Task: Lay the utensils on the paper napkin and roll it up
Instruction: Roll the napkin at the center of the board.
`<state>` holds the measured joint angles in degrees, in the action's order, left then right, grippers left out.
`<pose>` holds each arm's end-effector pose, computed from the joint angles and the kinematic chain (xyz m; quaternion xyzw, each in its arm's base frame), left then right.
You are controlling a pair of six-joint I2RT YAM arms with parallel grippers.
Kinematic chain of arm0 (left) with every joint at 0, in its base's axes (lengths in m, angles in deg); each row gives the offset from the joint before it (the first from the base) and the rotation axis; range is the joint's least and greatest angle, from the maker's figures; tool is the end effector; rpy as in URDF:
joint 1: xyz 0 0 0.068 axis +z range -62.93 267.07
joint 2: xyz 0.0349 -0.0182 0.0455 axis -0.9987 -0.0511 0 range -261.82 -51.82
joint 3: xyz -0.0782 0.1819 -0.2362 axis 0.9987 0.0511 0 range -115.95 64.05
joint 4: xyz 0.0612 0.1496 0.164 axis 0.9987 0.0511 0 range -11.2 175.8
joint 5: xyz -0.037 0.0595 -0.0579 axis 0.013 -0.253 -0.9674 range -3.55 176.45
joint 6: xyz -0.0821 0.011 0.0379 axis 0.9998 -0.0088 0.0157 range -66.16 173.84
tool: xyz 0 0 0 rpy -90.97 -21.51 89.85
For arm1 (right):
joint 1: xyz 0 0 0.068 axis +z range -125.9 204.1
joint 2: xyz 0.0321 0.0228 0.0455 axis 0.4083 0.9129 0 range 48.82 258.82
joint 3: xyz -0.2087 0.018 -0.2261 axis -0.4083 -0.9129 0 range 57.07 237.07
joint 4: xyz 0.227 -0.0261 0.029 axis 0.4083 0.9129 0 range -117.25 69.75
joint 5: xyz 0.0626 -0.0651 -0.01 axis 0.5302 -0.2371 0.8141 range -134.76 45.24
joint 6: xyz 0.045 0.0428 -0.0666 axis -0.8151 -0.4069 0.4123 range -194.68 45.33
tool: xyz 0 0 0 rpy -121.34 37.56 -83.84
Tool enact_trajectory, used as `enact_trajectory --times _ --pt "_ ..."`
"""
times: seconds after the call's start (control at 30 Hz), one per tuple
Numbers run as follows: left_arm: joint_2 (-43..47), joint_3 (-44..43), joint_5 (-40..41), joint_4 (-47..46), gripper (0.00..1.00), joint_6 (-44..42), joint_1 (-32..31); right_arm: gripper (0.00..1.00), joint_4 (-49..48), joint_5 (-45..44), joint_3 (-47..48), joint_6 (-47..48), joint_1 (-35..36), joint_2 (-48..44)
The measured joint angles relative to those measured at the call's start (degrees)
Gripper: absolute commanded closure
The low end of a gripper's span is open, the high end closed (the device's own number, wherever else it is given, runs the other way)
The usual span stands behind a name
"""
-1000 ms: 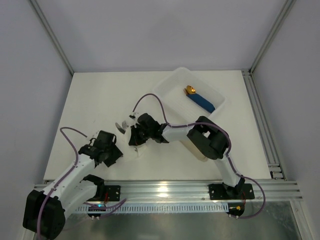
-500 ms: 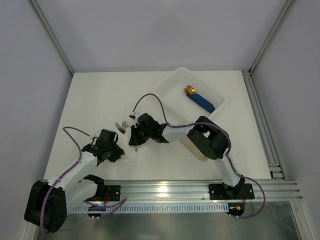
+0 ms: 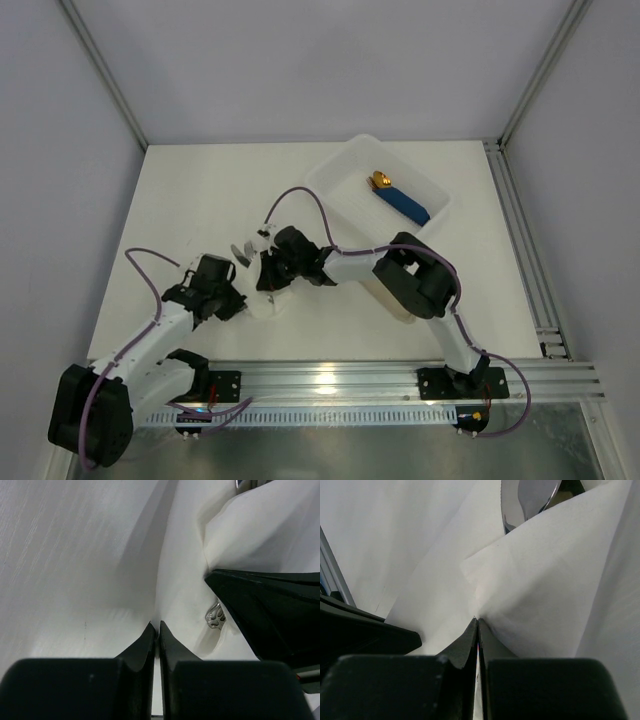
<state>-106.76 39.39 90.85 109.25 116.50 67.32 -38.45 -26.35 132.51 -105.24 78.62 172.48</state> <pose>0.1302 -0.0401 0.1692 -0.3627 0.8963 -0.1384 0.2144 0.2650 0.4165 0.1547 -0.2532 0.8494 0.4032 0.2275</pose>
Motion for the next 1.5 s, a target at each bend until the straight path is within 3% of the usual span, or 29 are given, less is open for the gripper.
enact_trajectory --times 0.47,1.5 --pt "-11.08 -9.18 -1.16 -0.9 1.0 -5.75 0.0 0.96 0.98 0.09 1.18 0.09 0.0 0.48" --pt "-13.9 -12.33 -2.58 -1.05 1.0 -9.57 0.0 0.96 8.35 0.57 -2.64 3.28 -3.93 -8.04"
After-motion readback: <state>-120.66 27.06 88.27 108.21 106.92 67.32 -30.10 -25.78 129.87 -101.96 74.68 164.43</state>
